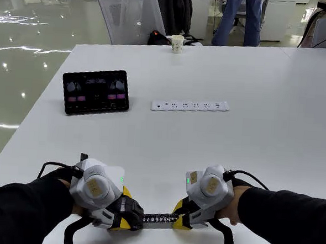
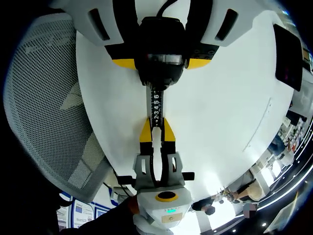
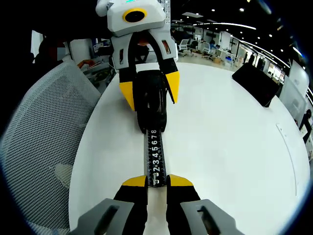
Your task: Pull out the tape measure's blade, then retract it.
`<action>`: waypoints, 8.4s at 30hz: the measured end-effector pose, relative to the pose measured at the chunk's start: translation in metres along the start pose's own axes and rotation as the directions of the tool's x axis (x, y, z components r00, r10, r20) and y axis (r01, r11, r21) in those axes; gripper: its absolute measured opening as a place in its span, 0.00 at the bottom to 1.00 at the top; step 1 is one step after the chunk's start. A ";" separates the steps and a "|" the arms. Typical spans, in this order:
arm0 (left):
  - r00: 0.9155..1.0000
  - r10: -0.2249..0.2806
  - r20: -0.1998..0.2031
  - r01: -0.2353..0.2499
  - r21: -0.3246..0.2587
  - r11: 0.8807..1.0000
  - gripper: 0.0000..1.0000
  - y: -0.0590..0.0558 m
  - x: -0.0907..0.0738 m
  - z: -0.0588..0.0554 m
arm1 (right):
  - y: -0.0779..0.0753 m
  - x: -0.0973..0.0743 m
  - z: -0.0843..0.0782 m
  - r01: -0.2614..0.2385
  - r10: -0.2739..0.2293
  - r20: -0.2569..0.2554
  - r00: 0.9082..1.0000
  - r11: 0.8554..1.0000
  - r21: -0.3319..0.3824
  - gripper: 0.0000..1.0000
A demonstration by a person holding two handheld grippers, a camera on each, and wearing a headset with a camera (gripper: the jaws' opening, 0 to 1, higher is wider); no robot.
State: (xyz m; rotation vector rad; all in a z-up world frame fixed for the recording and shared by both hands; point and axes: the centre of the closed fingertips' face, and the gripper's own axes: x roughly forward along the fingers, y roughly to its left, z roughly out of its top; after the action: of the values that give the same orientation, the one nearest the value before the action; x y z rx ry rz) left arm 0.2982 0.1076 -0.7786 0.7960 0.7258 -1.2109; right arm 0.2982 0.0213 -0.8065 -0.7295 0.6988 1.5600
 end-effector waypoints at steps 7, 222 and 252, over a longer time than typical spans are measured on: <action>1.000 -0.001 0.004 0.001 -0.008 1.000 0.30 -0.001 -0.001 0.002 | -0.001 -0.002 -0.003 -0.001 0.001 -0.003 1.000 1.000 0.007 0.11; 1.000 0.010 0.004 -0.010 -0.029 1.000 0.31 -0.002 -0.002 0.003 | -0.004 -0.064 -0.085 0.050 -0.046 -0.073 0.996 0.997 0.056 0.10; 1.000 0.012 0.001 -0.012 -0.030 0.999 0.31 -0.001 -0.001 0.002 | -0.005 -0.071 -0.093 0.058 -0.054 -0.075 0.996 0.996 0.064 0.10</action>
State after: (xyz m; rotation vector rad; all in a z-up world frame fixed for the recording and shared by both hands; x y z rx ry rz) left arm 0.2969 0.1064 -0.7773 0.7742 0.7351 -1.1870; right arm 0.3152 -0.0948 -0.8090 -0.7540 0.7738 1.4586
